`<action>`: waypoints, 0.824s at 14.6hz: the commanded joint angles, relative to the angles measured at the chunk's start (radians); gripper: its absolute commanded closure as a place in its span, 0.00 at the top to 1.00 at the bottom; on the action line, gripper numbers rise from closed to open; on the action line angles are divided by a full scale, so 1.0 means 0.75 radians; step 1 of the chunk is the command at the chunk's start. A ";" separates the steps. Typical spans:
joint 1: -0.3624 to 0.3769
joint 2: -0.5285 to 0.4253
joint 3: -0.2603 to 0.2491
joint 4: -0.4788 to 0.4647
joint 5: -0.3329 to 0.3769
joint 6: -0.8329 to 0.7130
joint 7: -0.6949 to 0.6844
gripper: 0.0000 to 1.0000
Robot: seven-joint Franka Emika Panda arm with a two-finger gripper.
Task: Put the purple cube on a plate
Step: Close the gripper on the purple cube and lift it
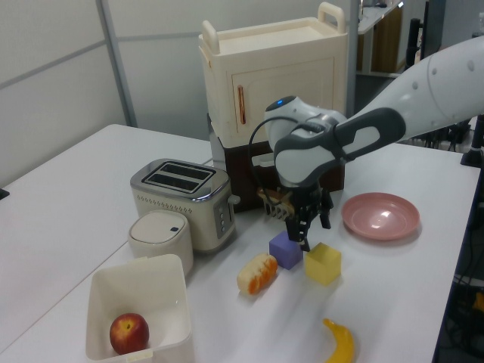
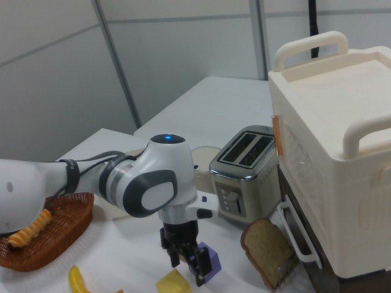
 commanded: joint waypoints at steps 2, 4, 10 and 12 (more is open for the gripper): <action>0.017 0.079 0.010 0.036 -0.014 0.216 -0.018 1.00; 0.015 0.124 0.040 0.079 -0.004 0.261 -0.014 1.00; 0.015 0.334 0.104 0.212 -0.014 0.366 0.058 1.00; 0.013 0.322 0.102 0.221 -0.018 0.352 0.052 0.84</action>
